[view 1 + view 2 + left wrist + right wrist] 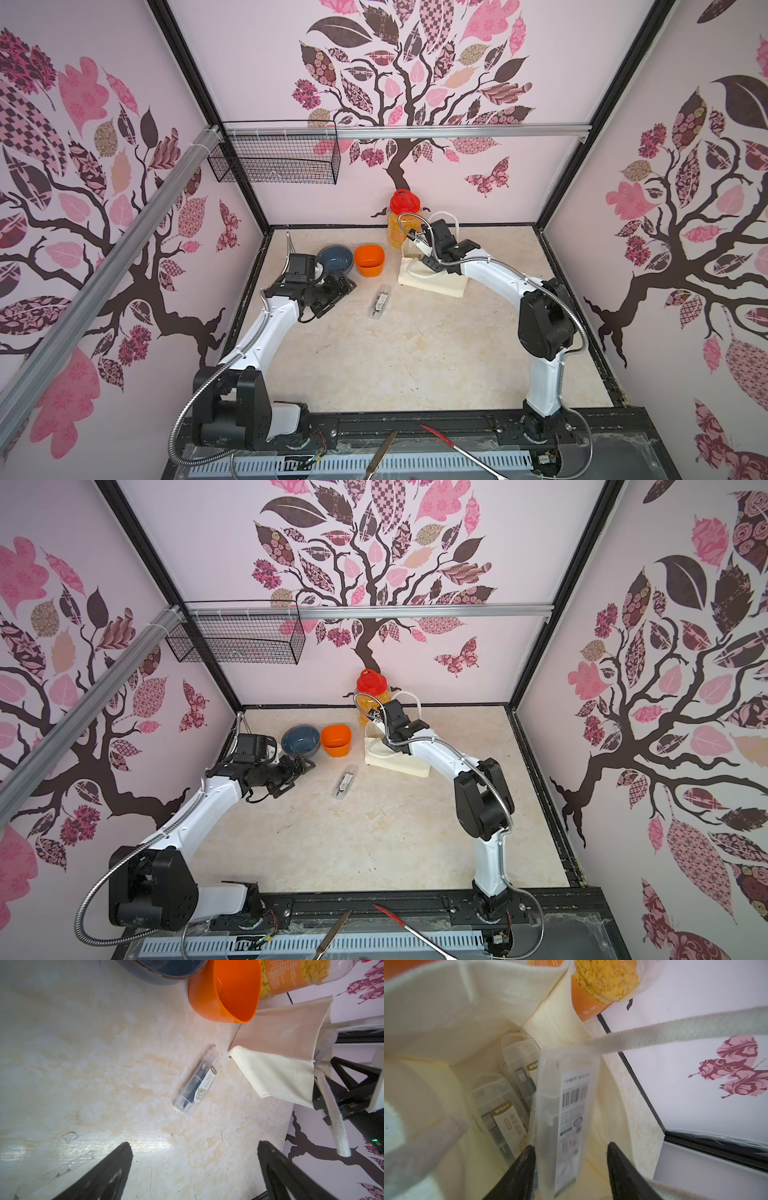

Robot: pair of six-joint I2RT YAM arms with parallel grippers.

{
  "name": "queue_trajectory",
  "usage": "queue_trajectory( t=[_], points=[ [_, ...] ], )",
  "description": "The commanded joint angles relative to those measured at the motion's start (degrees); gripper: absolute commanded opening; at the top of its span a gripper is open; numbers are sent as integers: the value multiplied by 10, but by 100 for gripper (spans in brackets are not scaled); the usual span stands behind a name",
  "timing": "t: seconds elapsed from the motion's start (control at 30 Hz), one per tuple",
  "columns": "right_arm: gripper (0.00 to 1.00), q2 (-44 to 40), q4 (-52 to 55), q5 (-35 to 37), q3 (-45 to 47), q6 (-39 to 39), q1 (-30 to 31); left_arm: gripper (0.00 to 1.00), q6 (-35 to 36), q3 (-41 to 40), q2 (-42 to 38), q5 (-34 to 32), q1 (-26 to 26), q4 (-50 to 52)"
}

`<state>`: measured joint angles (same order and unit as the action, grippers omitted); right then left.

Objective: Put the compass set into the canvas bag
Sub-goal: Place the compass set in the canvas bag.

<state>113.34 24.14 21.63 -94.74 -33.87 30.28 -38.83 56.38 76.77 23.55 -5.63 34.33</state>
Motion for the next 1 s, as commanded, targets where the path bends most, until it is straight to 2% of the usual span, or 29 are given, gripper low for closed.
queue_trajectory(
  t=[0.0, 0.13, 0.3, 0.37, 0.4, 0.6, 0.77, 0.97],
  points=[
    [62, 24, -1, -6, -4, 3, -2, 98, 12, -14, 6, 13, -2, -8],
    [66, 21, 1, -1, -9, 9, -2, 98, 42, 1, 16, 20, -2, 20],
    [74, -8, 19, 5, -39, 43, -1, 97, 98, 24, 19, -13, -6, 78],
    [84, -26, 40, 4, -65, 76, -2, 97, 123, 35, 21, -38, -14, 101],
    [88, -37, 54, -7, -79, 91, -2, 96, 134, 40, 22, -51, -20, 110],
    [98, -121, 82, -75, -101, 172, -2, 96, 167, 67, 43, -119, -84, 138],
    [99, -189, 112, -75, -95, 223, -2, 91, 185, 99, 89, -153, -131, 152],
    [100, -296, 119, -55, -6, 272, -1, 90, 232, 179, 178, -220, -201, 191]
  ],
)
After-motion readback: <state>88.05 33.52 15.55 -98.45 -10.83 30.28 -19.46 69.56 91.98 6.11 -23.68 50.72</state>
